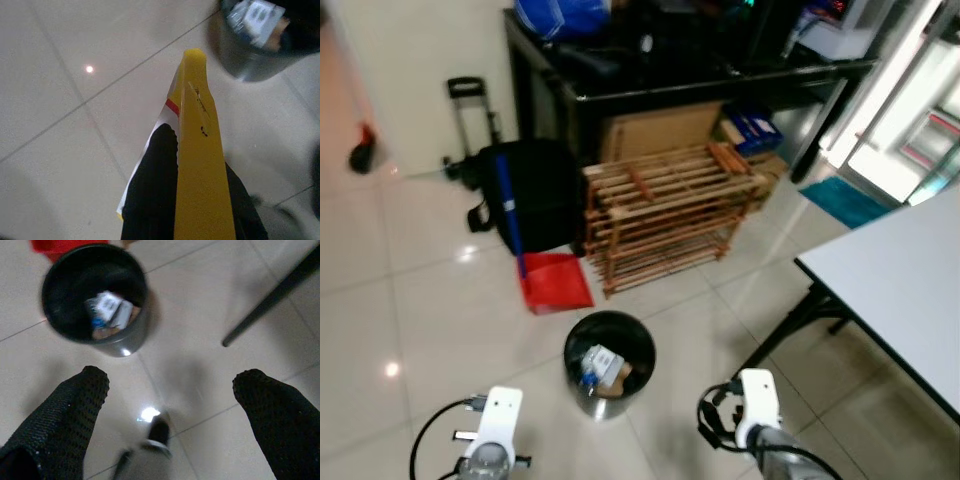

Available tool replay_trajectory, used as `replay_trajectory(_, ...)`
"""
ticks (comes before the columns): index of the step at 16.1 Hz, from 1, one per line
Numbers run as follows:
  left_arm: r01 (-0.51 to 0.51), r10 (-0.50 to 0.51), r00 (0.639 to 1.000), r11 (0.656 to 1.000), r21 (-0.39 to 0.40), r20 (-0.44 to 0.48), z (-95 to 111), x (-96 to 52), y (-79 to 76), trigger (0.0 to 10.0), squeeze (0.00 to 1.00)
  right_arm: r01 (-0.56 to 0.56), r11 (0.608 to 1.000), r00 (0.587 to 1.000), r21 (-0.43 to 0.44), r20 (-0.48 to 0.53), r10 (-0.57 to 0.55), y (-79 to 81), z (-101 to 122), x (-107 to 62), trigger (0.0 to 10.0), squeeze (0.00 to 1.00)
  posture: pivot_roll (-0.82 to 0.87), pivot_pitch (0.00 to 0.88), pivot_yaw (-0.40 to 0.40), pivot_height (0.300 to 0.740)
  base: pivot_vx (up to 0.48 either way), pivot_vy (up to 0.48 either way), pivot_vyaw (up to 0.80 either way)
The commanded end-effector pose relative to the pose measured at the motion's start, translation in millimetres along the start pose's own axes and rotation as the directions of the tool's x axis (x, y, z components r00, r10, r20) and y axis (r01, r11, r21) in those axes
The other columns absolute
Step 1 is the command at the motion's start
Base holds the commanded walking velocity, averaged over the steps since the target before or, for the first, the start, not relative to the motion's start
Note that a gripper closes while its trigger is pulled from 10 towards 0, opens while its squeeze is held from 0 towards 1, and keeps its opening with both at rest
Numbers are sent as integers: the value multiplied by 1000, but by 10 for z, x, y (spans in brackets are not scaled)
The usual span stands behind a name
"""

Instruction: Picking trash to rubbish bin

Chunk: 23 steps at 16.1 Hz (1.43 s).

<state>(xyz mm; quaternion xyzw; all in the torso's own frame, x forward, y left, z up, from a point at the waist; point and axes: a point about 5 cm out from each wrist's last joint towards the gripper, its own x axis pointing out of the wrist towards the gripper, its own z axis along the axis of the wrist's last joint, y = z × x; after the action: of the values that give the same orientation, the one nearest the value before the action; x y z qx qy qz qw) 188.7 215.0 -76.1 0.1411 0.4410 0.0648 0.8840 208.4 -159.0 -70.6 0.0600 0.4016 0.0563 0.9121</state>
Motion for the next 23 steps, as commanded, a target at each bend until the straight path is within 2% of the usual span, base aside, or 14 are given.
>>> replay_trajectory(1, 27, -26, 999, 1000, -1, 20, 68, -3, -121, 10000, 0, 35, 999, 999, -1, -11, -35, -123, -23, -32, 10000, 0, -35, 50, -125, 740, 386, 0, 0)
replay_trajectory(6, 28, -28, 999, 1000, 1, 22, 74, -2, -124, 10000, 0, 47, 998, 999, 34, -5, -47, -132, -25, -34, 10000, 0, -35, 53, -126, 740, 384, 0, 0)
replay_trajectory(15, 30, -29, 999, 1000, -6, 23, 99, -1, -154, 10000, 0, 42, 999, 999, 2, -10, -42, -146, 8, -28, 10000, 0, -43, 53, -134, 740, 383, 0, 0)
replay_trajectory(23, 41, -41, 999, 999, 1, 30, 104, -1, -158, 10000, 0, 45, 999, 999, 18, -7, -45, -136, 2, -27, 10000, 0, -52, 61, -122, 740, 0, 0, 0)
